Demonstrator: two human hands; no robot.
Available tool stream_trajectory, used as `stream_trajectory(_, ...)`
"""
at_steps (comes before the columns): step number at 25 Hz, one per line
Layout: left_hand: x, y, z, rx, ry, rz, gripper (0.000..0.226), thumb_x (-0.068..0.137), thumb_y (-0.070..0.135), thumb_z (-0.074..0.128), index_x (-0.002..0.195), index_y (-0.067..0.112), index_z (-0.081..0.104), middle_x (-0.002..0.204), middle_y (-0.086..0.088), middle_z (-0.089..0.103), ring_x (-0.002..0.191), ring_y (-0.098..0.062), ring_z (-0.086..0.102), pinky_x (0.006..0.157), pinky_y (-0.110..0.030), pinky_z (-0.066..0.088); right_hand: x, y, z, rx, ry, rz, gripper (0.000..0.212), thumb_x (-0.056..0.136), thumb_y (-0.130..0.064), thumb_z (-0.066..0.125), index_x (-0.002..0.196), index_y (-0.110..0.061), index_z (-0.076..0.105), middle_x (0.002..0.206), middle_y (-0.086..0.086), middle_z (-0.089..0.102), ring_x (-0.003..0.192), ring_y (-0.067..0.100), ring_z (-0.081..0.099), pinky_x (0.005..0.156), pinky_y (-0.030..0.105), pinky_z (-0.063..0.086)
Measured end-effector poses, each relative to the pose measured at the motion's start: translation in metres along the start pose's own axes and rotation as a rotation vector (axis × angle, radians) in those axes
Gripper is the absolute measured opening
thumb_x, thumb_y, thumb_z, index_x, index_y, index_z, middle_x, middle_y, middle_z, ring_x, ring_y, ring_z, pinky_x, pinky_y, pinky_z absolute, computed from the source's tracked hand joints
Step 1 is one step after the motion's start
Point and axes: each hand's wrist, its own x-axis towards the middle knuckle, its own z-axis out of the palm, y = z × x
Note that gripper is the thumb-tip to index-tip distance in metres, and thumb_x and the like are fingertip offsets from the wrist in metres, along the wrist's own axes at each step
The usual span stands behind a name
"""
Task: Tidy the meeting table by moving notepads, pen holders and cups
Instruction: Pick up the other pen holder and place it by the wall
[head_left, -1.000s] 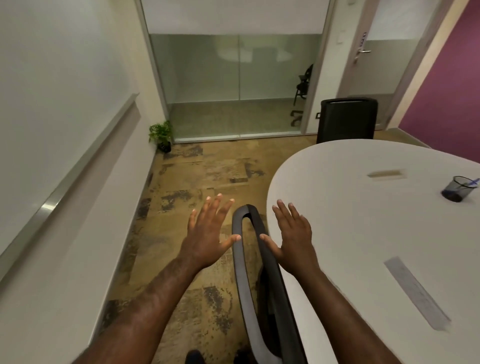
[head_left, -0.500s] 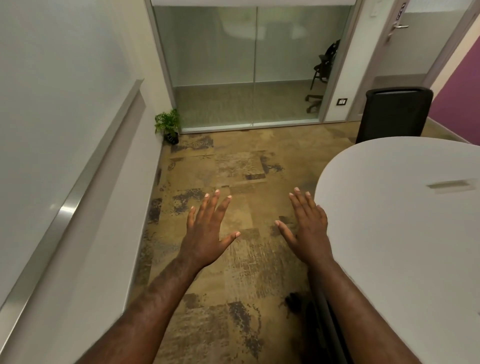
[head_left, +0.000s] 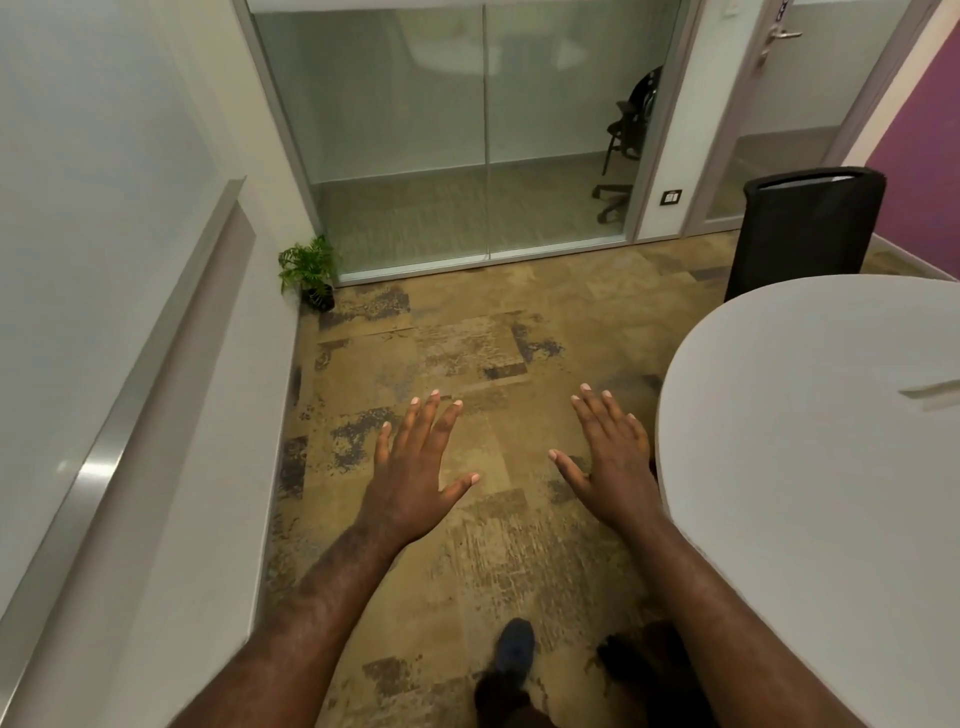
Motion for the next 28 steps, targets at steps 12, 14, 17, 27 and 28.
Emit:
stream_trajectory(12, 0.261, -0.029, 0.057, -0.023, -0.122, 0.112, 0.086, 0.085, 0.061, 0.052, 0.15, 0.038, 0.0, 0.16, 0.012, -0.008, 0.147, -0.013, -0.006, 0.117, -0.05, 0.002, 0.188, 0.101, 0.051, -0.008, -0.05, 0.168, 0.073, 0.094, -0.057, 0.043, 0.154, -0.024, 0.016, 0.163, -0.005, 0.008, 0.148, 0.01, -0.004, 0.12, 0.045, 0.01)
stream_trajectory(14, 0.308, -0.027, 0.072, -0.046, -0.14, 0.148, 0.085, 0.085, 0.061, 0.052, 0.151, 0.036, 0.004, 0.158, 0.015, -0.01, 0.147, -0.012, -0.005, 0.117, -0.049, 0.002, 0.219, 0.121, 0.055, -0.016, -0.029, 0.211, 0.073, 0.094, -0.056, 0.045, 0.154, -0.024, 0.017, 0.163, -0.005, 0.009, 0.147, 0.009, -0.003, 0.119, 0.046, 0.012)
stream_trajectory(17, 0.379, -0.027, 0.098, -0.064, -0.171, 0.22, 0.082, 0.086, 0.061, 0.05, 0.151, 0.034, 0.006, 0.159, 0.013, -0.006, 0.148, -0.014, -0.004, 0.117, -0.047, 0.0, 0.265, 0.147, 0.068, -0.046, -0.014, 0.287, 0.072, 0.093, -0.057, 0.045, 0.153, -0.026, 0.018, 0.163, -0.005, 0.011, 0.147, 0.01, -0.001, 0.118, 0.047, 0.015)
stream_trajectory(27, 0.634, -0.02, 0.149, -0.106, -0.269, 0.522, 0.083, 0.086, 0.06, 0.053, 0.152, 0.032, 0.011, 0.161, 0.01, 0.0, 0.148, -0.012, -0.003, 0.117, -0.049, 0.005, 0.438, 0.201, 0.082, -0.078, 0.067, 0.54, 0.071, 0.094, -0.052, 0.047, 0.153, -0.024, 0.02, 0.163, -0.006, 0.013, 0.15, 0.013, 0.003, 0.12, 0.044, 0.009)
stream_trajectory(28, 0.657, -0.014, 0.154, -0.115, -0.277, 0.549, 0.082, 0.085, 0.06, 0.053, 0.151, 0.032, 0.012, 0.162, 0.009, 0.001, 0.148, -0.013, -0.001, 0.117, -0.049, 0.006, 0.452, 0.21, 0.082, -0.078, 0.078, 0.572, 0.071, 0.094, -0.053, 0.046, 0.153, -0.025, 0.019, 0.163, -0.007, 0.012, 0.15, 0.013, 0.002, 0.12, 0.043, 0.008)
